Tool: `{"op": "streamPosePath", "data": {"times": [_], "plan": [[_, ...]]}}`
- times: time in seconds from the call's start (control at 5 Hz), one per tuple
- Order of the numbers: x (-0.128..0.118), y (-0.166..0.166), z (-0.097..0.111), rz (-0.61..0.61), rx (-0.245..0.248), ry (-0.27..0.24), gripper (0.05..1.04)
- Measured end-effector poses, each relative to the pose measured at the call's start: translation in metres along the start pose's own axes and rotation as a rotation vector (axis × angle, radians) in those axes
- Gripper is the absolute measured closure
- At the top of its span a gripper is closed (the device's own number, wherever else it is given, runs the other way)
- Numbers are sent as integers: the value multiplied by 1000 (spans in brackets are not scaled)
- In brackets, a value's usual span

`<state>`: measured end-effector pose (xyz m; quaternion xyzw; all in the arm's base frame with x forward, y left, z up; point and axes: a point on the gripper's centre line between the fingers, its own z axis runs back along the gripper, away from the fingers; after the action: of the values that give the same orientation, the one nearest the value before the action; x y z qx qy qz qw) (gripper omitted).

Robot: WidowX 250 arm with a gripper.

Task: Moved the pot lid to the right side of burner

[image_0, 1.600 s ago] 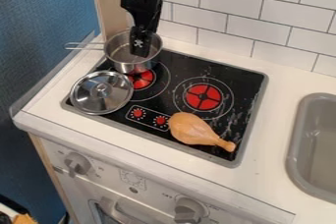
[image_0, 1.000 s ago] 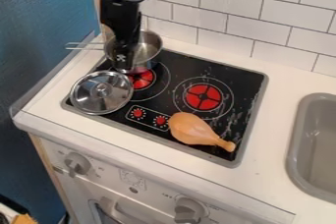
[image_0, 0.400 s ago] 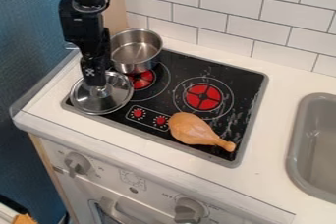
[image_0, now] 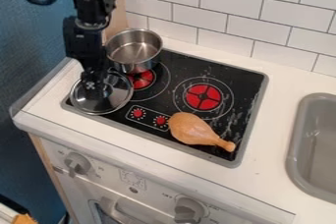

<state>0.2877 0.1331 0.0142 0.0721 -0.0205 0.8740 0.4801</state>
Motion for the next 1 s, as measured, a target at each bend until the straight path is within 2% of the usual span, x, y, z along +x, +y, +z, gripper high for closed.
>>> {"op": "streamPosePath", "data": {"times": [0.2, 0.4, 0.8, 1.0], "plan": [[2, -7, -5, 26, -19, -27, 83], [-1, -11, -6, 37, -43, -18, 137], [-2, -10, -6, 85, -70, -16, 660], [-4, -10, -6, 103, -64, -2, 799]]}}
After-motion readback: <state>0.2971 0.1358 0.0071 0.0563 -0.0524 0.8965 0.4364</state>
